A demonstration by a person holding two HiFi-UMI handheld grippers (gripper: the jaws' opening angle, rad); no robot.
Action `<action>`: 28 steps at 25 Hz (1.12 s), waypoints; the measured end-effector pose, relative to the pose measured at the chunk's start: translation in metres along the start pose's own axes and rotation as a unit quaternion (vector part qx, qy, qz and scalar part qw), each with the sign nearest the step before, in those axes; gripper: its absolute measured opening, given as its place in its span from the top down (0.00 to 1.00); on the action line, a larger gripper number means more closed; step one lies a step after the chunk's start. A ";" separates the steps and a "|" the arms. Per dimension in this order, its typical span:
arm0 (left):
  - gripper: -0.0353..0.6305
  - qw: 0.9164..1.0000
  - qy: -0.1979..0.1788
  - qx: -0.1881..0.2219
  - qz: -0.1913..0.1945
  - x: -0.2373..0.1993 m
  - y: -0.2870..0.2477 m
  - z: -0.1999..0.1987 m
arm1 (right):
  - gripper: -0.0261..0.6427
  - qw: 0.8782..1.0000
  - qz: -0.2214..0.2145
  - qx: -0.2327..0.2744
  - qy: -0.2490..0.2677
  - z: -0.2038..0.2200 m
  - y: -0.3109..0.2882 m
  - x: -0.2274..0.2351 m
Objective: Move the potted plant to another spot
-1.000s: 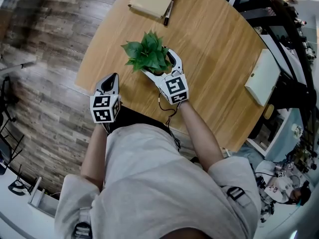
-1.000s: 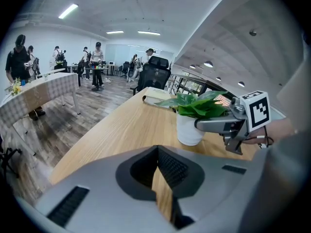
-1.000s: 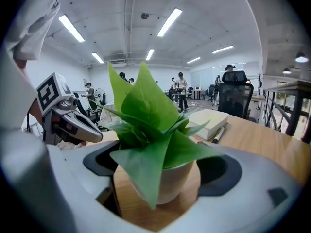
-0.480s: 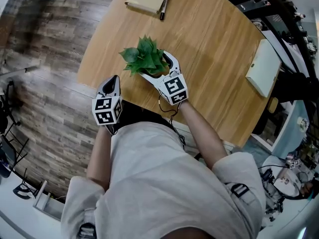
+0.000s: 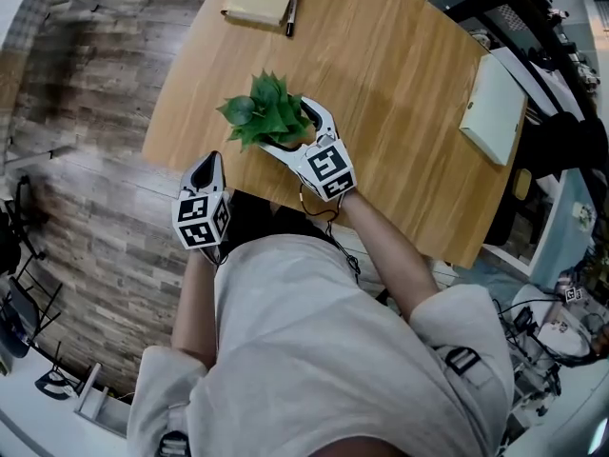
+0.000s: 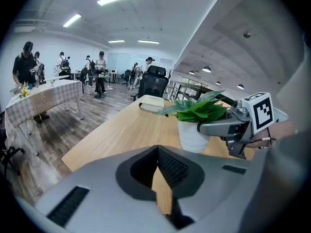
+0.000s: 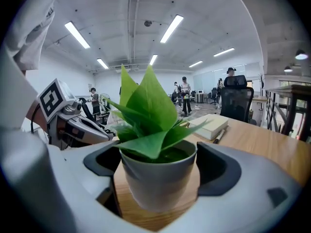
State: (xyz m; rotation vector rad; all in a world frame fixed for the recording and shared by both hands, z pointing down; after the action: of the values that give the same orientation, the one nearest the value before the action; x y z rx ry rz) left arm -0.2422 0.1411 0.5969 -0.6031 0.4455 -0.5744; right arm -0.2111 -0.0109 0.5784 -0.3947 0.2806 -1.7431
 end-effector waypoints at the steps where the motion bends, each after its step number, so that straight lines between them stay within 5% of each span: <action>1: 0.93 1.000 -0.002 0.003 0.000 0.002 0.002 -0.001 | 0.23 1.000 0.002 0.006 0.002 -0.004 0.004 -0.001; 18: 0.93 0.993 -0.054 0.100 0.025 0.087 0.062 -0.048 | 0.23 0.989 0.047 0.136 0.023 -0.084 0.113 0.004; 28: 0.93 0.989 -0.084 0.113 0.051 0.112 0.068 -0.067 | 0.23 0.980 0.084 0.179 0.014 -0.102 0.152 0.013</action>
State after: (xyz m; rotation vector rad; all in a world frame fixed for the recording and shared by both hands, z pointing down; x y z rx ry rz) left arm -0.1689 0.0913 0.4790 -0.4053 0.2463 -0.4644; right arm -0.1191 -0.0577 0.4268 -0.0808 0.0159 -1.5935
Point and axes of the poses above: the fingertips, and each gripper's own axes: y backward along the fingers, x to its right, z out of its underside, the point moved 1 cm from there along y, backward along the fingers
